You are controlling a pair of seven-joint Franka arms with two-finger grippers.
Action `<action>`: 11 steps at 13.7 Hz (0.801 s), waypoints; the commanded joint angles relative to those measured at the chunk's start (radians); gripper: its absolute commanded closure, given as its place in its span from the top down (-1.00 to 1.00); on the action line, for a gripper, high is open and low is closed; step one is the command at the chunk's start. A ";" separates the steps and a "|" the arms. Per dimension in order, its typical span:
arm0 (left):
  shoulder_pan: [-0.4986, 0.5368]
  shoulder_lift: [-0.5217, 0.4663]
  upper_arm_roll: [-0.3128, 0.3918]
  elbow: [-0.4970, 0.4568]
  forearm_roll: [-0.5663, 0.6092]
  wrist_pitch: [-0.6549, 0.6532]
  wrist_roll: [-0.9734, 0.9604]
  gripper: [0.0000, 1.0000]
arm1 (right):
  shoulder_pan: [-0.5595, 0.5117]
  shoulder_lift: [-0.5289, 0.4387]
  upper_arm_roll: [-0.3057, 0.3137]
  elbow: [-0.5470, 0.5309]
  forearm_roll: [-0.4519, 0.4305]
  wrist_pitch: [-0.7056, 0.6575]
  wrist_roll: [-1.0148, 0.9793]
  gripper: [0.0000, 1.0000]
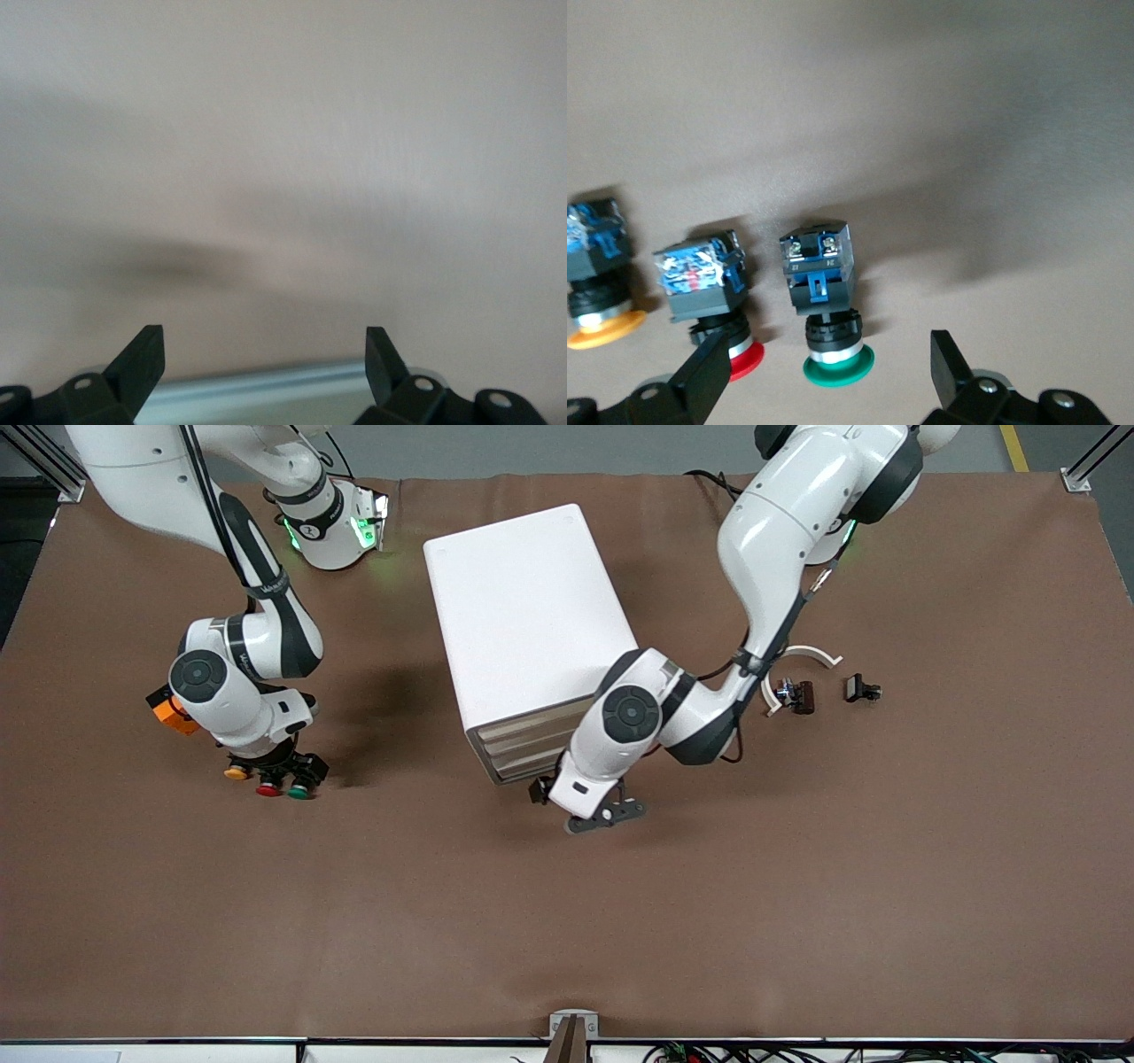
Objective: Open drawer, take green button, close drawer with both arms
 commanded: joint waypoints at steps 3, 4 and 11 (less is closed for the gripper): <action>0.142 -0.217 0.001 -0.036 0.153 -0.259 0.022 1.00 | 0.030 -0.104 0.015 -0.044 0.029 -0.028 0.224 1.00; 0.182 -0.253 0.001 -0.037 0.157 -0.295 0.056 1.00 | 0.052 -0.114 0.015 -0.045 0.029 -0.028 0.342 1.00; 0.437 -0.484 -0.005 -0.040 0.146 -0.650 0.450 1.00 | 0.162 -0.124 0.013 -0.058 0.029 -0.022 1.181 1.00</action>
